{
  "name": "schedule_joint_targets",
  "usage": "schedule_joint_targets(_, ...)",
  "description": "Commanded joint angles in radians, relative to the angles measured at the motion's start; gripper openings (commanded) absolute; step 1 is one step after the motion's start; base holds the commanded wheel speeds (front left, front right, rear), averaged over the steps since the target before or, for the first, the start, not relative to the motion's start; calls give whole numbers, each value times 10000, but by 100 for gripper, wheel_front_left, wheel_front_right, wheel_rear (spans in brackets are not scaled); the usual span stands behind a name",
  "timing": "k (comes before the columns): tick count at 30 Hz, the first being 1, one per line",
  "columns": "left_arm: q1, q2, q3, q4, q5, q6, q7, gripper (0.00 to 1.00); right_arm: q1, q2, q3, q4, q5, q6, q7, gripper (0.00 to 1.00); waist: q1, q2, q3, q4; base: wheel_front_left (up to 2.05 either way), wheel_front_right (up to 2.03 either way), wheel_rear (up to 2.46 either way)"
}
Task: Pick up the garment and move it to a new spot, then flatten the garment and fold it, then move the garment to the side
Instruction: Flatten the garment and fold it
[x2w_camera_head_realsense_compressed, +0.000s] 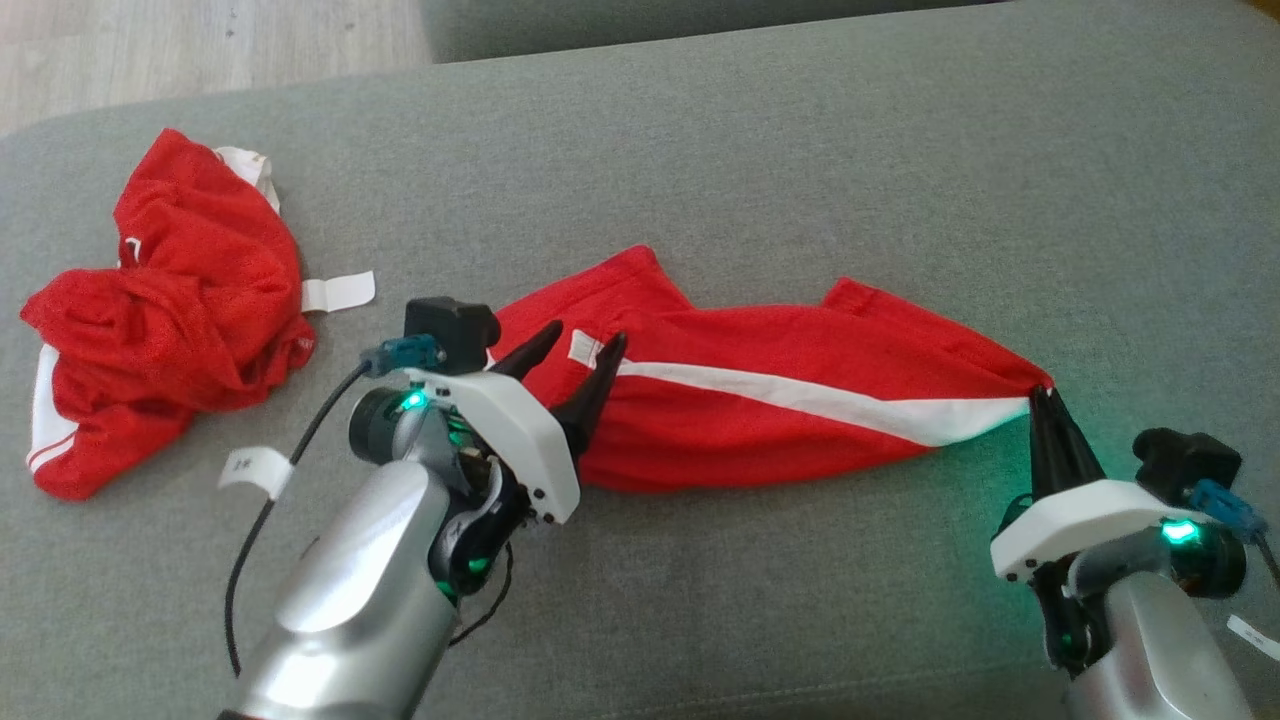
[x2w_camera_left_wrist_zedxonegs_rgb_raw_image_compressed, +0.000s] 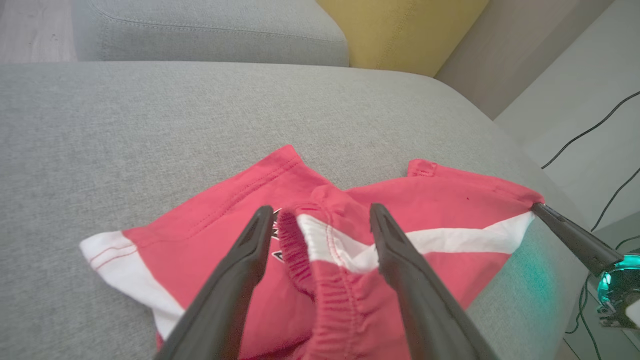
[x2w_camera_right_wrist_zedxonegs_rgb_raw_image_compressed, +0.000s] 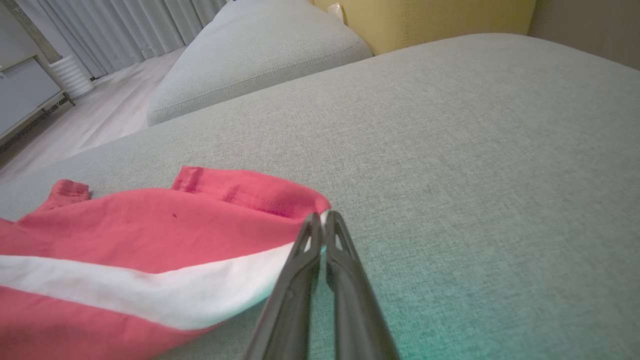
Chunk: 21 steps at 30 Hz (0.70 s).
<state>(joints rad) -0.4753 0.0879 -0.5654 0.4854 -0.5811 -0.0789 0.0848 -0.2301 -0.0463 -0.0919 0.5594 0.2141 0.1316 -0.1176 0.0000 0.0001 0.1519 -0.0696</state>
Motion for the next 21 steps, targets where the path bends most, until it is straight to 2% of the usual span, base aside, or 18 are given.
schedule_joint_targets(1, -472, 108, 338, -261, -48, 17, 17, 100, -173, -40, 294, -262, 81, -9, -146, 0, 0, -1, 3, -11, 0, 0, 0)
schedule_joint_targets(12, -588, 139, 153, -14, -56, 100, 331, 100, -278, -40, 373, -91, 122, -9, -259, 0, 0, -1, -30, -24, 0, 0, 0)
schedule_joint_targets(13, -590, 137, 135, -8, -71, 93, 361, 51, -285, -40, 372, -79, 117, -9, -265, 0, 0, -1, -37, -16, 0, 0, 0)
schedule_joint_targets(14, -593, 132, 114, -15, -90, 78, 380, 19, -294, -39, 373, -67, 110, -9, -268, 0, 0, -1, -45, -9, 0, 0, 0)
schedule_joint_targets(15, -598, 127, 100, -26, -110, 66, 390, 0, -307, -39, 379, -57, 104, -9, -263, 0, 0, -1, -53, -5, 0, 0, 0)
schedule_joint_targets(21, -652, 161, 159, -290, -120, 44, 2, 0, -494, -39, 379, -208, -10, -9, -323, 0, 0, -1, -169, 28, 0, 0, 0)
